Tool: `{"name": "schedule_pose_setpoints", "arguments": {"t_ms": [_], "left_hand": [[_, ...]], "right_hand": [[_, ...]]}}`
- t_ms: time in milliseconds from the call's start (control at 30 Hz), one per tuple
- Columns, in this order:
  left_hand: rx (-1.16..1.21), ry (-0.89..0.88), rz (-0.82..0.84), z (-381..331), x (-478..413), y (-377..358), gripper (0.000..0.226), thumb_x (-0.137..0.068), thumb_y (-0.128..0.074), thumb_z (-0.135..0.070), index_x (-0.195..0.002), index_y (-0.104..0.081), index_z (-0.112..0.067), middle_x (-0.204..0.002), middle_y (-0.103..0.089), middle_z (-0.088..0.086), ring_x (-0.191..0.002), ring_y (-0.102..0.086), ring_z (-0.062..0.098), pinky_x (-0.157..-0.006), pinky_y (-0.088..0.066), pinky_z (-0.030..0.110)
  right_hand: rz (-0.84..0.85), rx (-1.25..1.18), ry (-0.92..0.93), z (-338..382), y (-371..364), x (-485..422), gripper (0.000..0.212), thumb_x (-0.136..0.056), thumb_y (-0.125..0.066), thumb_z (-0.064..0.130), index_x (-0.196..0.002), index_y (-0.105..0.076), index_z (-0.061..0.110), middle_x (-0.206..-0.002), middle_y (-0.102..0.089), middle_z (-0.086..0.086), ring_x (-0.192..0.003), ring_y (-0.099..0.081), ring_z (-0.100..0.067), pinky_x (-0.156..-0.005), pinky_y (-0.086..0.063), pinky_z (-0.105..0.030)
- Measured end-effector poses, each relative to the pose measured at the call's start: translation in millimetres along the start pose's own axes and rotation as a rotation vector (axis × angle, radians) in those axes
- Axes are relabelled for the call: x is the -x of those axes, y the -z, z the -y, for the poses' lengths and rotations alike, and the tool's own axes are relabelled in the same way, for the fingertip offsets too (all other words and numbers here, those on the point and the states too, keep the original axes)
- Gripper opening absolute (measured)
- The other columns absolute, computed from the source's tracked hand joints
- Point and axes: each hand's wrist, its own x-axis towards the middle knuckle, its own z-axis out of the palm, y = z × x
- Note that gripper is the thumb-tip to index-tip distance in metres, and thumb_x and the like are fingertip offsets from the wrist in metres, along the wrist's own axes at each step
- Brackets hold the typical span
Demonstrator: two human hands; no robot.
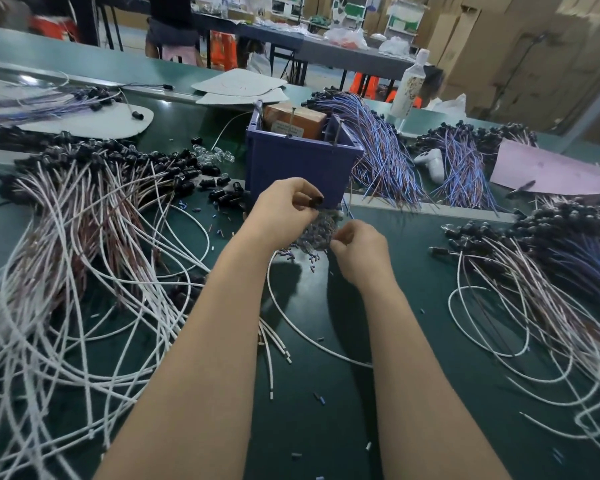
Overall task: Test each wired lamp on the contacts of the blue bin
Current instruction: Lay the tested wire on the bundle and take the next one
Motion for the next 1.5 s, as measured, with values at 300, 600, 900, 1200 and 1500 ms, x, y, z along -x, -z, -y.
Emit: {"name": "schedule_pose_setpoints", "arguments": {"t_ms": [300, 600, 900, 1200, 1500], "left_hand": [[0.069, -0.034, 0.031, 7, 0, -3, 0.020, -0.087, -0.060, -0.003, -0.096, -0.064, -0.020, -0.098, -0.071, 0.004, -0.097, -0.066, 0.016, -0.094, -0.051, 0.037], [-0.028, -0.088, 0.036, 10, -2, -5, 0.022, -0.087, -0.059, -0.003, -0.099, -0.065, -0.020, -0.096, -0.070, 0.001, -0.094, -0.065, 0.016, -0.090, -0.050, 0.030], [-0.175, -0.172, 0.040, 3, 0, -6, 0.026, -0.089, -0.058, -0.008, -0.114, -0.067, -0.014, -0.105, -0.070, 0.001, -0.095, -0.063, 0.010, -0.088, -0.045, 0.018], [-0.204, -0.165, 0.033, 4, 3, -8, 0.016, -0.091, -0.062, -0.023, -0.106, -0.067, -0.023, -0.096, -0.070, -0.006, -0.102, -0.061, 0.016, -0.100, -0.041, 0.042], [-0.198, -0.218, -0.040, 5, 0, -7, 0.017, -0.089, -0.062, -0.017, -0.105, -0.070, -0.015, -0.093, -0.071, 0.002, -0.084, -0.061, 0.012, -0.083, -0.047, 0.023]], "right_hand": [[-0.051, -0.807, 0.173, 17, 23, 5, 0.017, -0.087, -0.064, 0.004, -0.089, -0.069, 0.020, -0.081, -0.068, 0.003, -0.076, -0.063, -0.005, -0.074, -0.050, -0.014], [-0.199, -0.510, 0.262, 20, 25, 10, 0.008, -0.087, -0.067, 0.014, -0.092, -0.073, 0.014, -0.079, -0.068, 0.007, -0.079, -0.066, -0.010, -0.077, -0.051, -0.019], [-0.279, -0.364, 0.317, 20, 24, 12, 0.007, -0.087, -0.066, 0.013, -0.088, -0.073, 0.012, -0.069, -0.061, 0.011, -0.064, -0.056, 0.001, -0.062, -0.038, -0.001], [-0.148, -0.666, 0.136, 11, 25, 3, 0.017, -0.086, -0.068, 0.016, -0.074, -0.067, 0.027, -0.074, -0.066, 0.007, -0.072, -0.059, -0.005, -0.071, -0.047, -0.018], [-0.075, -0.962, -0.007, 14, 12, 6, 0.007, -0.089, -0.066, 0.016, -0.083, -0.070, 0.014, -0.074, -0.069, 0.003, -0.068, -0.061, 0.000, -0.068, -0.049, -0.014]]}}
